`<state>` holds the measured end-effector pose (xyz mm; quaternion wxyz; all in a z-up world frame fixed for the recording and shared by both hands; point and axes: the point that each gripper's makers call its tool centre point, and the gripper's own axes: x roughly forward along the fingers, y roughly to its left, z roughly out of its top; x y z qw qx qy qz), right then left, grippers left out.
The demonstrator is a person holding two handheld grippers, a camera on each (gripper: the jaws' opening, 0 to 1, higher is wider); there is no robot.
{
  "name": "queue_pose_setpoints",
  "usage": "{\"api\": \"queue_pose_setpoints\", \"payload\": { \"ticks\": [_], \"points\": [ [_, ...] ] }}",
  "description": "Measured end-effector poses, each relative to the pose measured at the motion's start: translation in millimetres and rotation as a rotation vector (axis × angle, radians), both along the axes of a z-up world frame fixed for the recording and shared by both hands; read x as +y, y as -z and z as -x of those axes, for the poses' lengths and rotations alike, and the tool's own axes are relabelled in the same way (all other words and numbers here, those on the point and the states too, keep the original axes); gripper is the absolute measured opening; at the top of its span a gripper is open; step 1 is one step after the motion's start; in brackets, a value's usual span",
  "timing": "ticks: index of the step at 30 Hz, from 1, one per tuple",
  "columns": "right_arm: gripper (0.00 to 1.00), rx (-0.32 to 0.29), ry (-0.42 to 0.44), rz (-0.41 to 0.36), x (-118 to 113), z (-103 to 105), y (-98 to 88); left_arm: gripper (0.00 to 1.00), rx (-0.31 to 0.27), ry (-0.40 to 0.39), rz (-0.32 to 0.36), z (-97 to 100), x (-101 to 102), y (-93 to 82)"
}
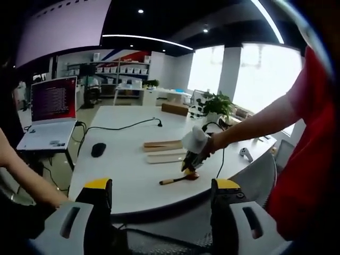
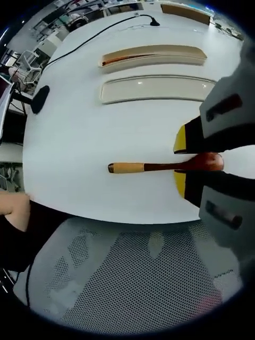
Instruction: Arrange the utensils inside the cutlery case until each visible utensil rests in its matching compartment.
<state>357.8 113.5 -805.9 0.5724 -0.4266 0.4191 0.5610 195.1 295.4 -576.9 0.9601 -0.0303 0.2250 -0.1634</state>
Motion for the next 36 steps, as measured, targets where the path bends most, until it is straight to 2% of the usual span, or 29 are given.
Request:
{"api": "queue_pose_setpoints", "payload": {
  "ticks": [7,16,26,28,29,36],
  "points": [
    [0.08,0.015,0.008,0.019,-3.8,2.8,12.1,0.77,0.002,-0.008,0.002,2.1,1.3,-0.1],
    [0.11,0.002,0.02,0.051,-4.7,2.4,26.8,0.77,0.007,-0.008,-0.001,3.0,2.0,-1.9],
    [0.08,-0.001,-0.024,0.08,-1.0,2.0,25.8,0.78,0.009,-0.016,0.001,3.9,5.0,-1.9],
    [0.02,-0.012,-0.014,0.086,-1.8,4.0,24.9,0.78,0.01,-0.02,0.003,4.2,6.3,-1.4],
    [0.02,-0.017,-0.051,0.077,0.9,4.2,24.3,0.78,0.01,-0.02,0.003,4.3,6.9,-1.2],
    [0.01,0.027,0.036,0.119,-1.0,2.3,23.4,0.78,0.009,-0.021,-0.006,3.9,10.7,-1.1]
  ]
}}
